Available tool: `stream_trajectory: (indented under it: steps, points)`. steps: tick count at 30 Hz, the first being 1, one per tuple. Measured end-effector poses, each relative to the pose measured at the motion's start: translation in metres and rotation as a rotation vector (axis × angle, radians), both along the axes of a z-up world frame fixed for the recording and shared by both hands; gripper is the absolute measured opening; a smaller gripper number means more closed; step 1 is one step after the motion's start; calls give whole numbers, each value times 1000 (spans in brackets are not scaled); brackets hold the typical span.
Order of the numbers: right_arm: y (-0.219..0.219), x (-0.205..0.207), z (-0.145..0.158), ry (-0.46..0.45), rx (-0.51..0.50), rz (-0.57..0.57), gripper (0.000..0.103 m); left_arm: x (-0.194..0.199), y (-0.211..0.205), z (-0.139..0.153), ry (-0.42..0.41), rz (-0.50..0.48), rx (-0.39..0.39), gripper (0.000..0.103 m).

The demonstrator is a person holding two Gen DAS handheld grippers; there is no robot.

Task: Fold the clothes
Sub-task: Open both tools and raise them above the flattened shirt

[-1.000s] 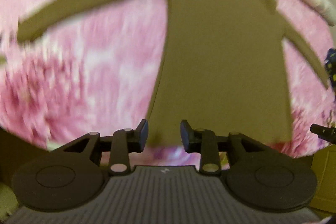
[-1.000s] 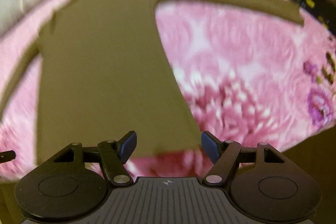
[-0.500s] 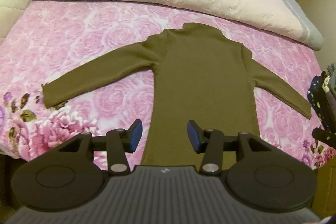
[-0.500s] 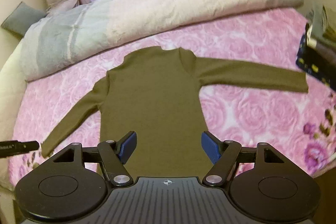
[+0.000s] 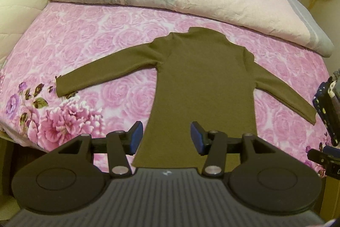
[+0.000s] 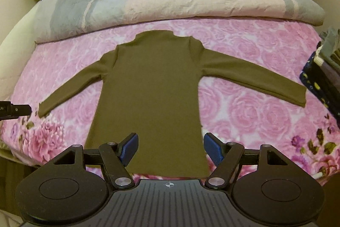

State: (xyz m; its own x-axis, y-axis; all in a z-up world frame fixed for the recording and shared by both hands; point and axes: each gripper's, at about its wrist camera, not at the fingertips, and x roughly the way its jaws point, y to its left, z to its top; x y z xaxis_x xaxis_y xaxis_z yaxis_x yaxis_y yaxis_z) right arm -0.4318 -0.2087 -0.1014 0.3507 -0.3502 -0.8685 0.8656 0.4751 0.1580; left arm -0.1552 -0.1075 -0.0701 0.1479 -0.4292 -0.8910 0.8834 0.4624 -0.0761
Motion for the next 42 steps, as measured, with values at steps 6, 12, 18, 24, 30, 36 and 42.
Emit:
stream_trajectory:
  steps: [6, 12, 18, 24, 30, 36, 42]
  points:
    - [-1, -36, 14, 23, -7, 23, 71, -43, 11, 13, -25, 6, -10, 46]
    - [3, -58, 22, 30, -25, 90, 71, -80, 25, 23, -58, 26, -13, 48]
    - [9, -77, 21, 44, -14, 142, 71, -104, 39, 25, -63, 60, 3, 48]
    - [14, -92, 17, 56, 10, 175, 71, -121, 50, 21, -73, 82, 37, 48]
    - [16, -98, 14, 47, 31, 197, 71, -134, 57, 24, -103, 82, 54, 48]
    - [17, -101, 12, 33, 43, 201, 71, -143, 58, 28, -125, 78, 51, 48]
    - [18, -101, 13, 32, 41, 204, 71, -146, 59, 29, -133, 76, 50, 49]
